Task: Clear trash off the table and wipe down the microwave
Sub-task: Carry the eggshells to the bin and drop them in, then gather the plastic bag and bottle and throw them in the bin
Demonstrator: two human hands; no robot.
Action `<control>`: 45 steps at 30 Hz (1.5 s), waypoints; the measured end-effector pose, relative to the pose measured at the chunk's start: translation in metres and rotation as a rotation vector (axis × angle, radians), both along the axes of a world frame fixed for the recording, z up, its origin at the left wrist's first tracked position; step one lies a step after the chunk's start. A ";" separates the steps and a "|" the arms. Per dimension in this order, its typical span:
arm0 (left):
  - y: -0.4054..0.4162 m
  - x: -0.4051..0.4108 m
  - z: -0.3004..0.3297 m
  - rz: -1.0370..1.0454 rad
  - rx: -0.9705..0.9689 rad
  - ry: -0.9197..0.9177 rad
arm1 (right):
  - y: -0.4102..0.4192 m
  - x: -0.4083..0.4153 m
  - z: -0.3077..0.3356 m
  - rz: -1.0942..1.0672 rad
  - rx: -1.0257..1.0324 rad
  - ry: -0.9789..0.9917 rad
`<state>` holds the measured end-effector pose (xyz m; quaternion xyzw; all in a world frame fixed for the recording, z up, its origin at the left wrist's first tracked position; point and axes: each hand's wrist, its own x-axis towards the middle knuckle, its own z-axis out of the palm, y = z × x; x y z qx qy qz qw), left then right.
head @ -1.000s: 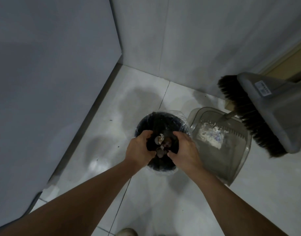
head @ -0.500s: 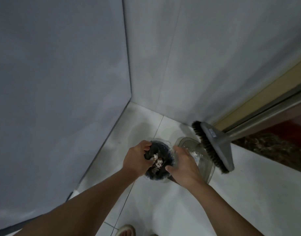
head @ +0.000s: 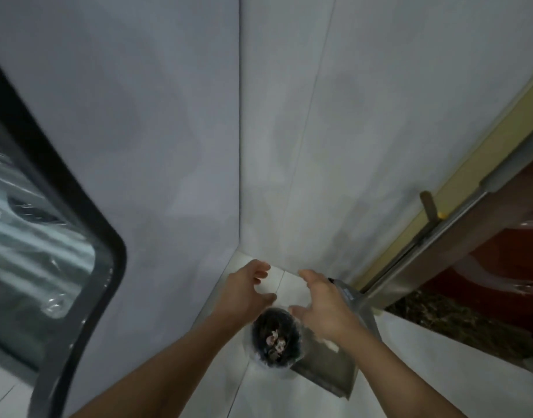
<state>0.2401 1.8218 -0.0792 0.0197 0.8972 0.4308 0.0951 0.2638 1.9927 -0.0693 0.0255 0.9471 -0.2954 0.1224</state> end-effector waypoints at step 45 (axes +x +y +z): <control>-0.505 0.444 0.227 1.121 -0.168 0.174 | -0.550 0.252 0.242 1.105 -0.155 0.247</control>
